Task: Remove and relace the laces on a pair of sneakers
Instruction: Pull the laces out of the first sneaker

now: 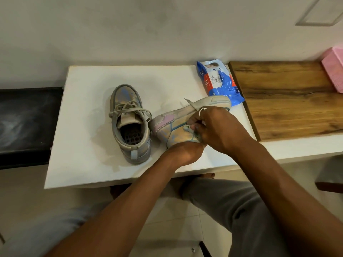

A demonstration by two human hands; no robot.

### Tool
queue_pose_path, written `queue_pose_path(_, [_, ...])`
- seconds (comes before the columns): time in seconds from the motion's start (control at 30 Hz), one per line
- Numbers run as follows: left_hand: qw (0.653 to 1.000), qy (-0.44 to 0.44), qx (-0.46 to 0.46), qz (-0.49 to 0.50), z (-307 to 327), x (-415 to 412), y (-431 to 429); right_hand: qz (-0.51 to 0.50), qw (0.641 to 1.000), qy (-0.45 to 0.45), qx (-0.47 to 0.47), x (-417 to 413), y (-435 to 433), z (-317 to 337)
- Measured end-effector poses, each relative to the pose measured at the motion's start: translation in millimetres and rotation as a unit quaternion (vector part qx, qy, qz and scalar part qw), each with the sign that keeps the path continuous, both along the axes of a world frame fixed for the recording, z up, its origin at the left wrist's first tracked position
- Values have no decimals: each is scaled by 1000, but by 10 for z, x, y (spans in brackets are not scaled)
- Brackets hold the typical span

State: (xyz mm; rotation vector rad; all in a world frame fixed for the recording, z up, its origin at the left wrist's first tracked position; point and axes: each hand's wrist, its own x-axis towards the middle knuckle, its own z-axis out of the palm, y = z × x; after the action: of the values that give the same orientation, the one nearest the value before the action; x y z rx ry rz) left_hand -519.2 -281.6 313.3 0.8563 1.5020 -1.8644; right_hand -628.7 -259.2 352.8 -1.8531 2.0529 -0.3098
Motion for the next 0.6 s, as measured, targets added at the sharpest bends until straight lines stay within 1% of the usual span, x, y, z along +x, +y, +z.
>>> queue_pose_path(0.07, [1000,-1,-2,-11,-20,6,-3,27,999,-6,21,-21,29,19])
queue_pose_path(0.17, [999,12,-22,-33,-74,23,10,67,994,-23,87,-86,37,101])
queue_pose_path(0.23, [999,21,-14,-46,-109,41,-3,80,989,-43,119,-113,18,147])
queue_pose_path(0.3, [998,27,-24,-55,-107,53,-21,83,985,-64,134,-138,-1,156])
queue_pose_path(0.37, [998,24,-39,-46,-108,38,-25,65,991,-63,98,-126,-5,136])
queue_pose_path(0.43, [996,12,-47,-69,-79,15,-16,48,996,-57,42,-110,-2,87])
queue_pose_path(0.47, [998,14,-30,-61,-70,20,-7,53,997,-51,31,-105,6,59])
queue_pose_path(0.53, [999,24,-6,-26,-108,23,4,79,996,-32,30,-112,29,27])
queue_pose_path(0.6, [999,23,26,17,-105,36,20,101,993,-36,52,-155,29,39])
